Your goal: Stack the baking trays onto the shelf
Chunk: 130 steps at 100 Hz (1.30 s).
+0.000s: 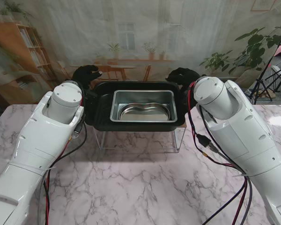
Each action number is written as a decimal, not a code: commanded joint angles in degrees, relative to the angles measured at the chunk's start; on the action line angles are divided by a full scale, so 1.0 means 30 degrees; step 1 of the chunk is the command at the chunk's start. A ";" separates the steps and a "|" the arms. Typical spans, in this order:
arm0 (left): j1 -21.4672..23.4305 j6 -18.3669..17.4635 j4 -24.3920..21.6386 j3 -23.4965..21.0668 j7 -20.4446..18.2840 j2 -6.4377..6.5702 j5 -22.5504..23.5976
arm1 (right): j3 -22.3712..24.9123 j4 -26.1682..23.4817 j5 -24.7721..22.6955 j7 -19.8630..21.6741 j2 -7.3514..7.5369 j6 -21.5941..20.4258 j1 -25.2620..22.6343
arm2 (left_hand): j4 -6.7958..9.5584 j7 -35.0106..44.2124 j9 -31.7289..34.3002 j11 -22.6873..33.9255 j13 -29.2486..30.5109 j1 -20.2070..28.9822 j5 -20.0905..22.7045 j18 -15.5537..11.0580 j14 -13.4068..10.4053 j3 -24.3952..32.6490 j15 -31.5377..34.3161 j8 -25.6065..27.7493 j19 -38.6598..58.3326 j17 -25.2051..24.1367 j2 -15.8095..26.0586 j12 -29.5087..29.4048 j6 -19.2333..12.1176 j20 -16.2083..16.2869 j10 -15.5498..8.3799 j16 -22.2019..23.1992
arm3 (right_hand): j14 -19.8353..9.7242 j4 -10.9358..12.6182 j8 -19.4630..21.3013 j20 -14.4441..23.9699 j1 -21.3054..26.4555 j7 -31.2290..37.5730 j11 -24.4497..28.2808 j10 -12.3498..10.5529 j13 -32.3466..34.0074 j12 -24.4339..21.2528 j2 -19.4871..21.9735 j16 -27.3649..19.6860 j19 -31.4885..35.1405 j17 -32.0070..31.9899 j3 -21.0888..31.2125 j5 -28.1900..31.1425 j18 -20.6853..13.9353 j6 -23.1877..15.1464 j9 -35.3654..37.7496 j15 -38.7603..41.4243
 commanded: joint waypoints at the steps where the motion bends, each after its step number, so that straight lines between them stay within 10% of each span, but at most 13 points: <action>1: -0.0017 -0.0208 -0.0134 -0.0264 -0.0233 -0.0003 -0.0042 | 0.0165 0.0021 -0.0083 -0.0034 -0.0087 -0.0249 -0.0287 | 0.0557 0.0038 -0.0880 -0.0340 -0.0860 -0.0289 -0.0227 -0.0359 -0.0492 -0.0427 -0.0663 -0.0272 -0.0633 -0.0565 0.0727 -0.0404 -0.0958 -0.0493 -0.0924 -0.0287 | 0.0547 0.0282 0.0082 -0.0506 -0.0244 0.0219 -0.0623 -0.0749 -0.1353 -0.0405 0.0383 -0.1361 -0.0954 -0.1244 0.0119 -0.0585 -0.0586 -0.0388 -0.0666 -0.3015; 68: 0.5502 -0.6083 -0.5724 -0.5270 -0.1091 0.1238 -0.0577 | 0.6488 -0.5855 -0.2281 0.0134 0.0858 -0.8588 -0.7708 | 0.0411 0.1699 0.0904 0.0208 -0.0928 -0.0814 0.1473 -0.0219 -0.1154 -0.0319 -0.1525 0.3353 -0.4478 -0.1973 0.1829 0.0965 0.1134 0.0770 0.0644 0.0327 | -0.1077 0.0324 -0.0023 -0.1859 -0.0349 -0.0135 -0.3135 -0.2653 -0.3061 -0.2391 0.0350 -0.4112 -0.7957 -0.4167 0.0258 0.1244 -0.1146 -0.0474 -0.0870 -0.8318; 130: 1.2303 -1.1684 -0.8724 -0.5693 0.1190 0.1076 -0.0913 | 0.7461 -0.5575 -0.0890 -0.6576 -0.0289 -1.7832 -1.4470 | 0.0278 0.3789 0.6013 0.2180 0.2946 -0.0937 0.3962 0.0837 -0.0398 -0.0333 0.0987 0.3878 -0.0477 -0.0437 0.1624 0.2424 0.0908 0.1772 -0.0171 0.1705 | -0.1061 0.0434 0.0077 -0.1428 -0.0452 0.0059 -0.2971 -0.2724 -0.1695 -0.2298 0.0567 -0.3874 -0.7601 -0.2985 0.0455 0.2401 -0.0822 -0.0220 0.0915 -0.7759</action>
